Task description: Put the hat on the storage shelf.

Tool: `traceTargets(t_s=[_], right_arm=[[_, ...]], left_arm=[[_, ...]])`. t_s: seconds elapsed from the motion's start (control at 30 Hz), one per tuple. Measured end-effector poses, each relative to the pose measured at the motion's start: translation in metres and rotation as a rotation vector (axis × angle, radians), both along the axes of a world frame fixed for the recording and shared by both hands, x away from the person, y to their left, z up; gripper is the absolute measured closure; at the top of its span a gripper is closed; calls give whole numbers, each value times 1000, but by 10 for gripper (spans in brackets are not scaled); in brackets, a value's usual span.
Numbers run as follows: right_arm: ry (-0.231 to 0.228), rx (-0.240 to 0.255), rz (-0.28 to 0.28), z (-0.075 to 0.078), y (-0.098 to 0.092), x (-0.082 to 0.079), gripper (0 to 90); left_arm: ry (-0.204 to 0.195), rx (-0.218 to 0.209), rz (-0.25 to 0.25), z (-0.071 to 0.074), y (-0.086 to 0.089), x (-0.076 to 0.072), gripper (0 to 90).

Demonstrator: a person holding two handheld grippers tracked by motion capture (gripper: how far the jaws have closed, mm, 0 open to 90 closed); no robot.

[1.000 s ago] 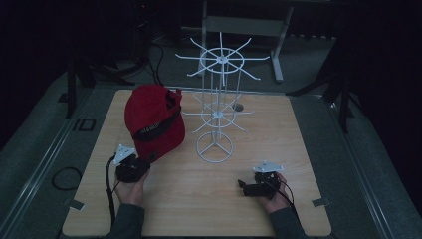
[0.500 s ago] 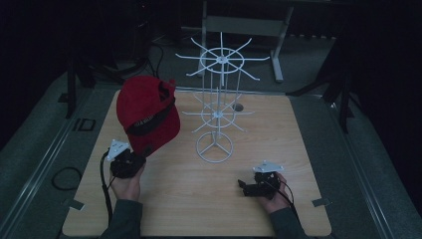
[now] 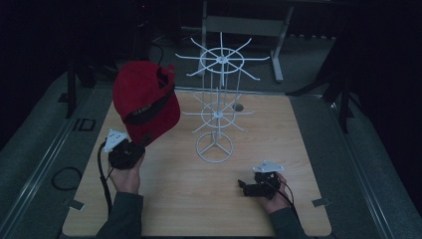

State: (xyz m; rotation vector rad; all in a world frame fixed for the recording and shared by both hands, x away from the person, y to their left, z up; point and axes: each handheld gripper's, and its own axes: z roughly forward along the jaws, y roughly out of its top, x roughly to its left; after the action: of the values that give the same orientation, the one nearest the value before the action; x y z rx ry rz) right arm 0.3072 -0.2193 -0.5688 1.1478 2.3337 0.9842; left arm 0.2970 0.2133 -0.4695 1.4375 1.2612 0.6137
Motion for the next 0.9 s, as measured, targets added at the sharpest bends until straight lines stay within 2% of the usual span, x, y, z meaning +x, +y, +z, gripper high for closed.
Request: traceTargets(t_s=[0.5,0.63,0.9], right_arm=[[0,1,-1,0,0,0,130],[-1,0,0,0,0,0,130],[0,0,0,0,0,0,130]], left_arm=[[-64,-1,17,26,2,11,863],[-81,-32,27,35,7,14,863],[-100,-12,29,47,11,20,863]])
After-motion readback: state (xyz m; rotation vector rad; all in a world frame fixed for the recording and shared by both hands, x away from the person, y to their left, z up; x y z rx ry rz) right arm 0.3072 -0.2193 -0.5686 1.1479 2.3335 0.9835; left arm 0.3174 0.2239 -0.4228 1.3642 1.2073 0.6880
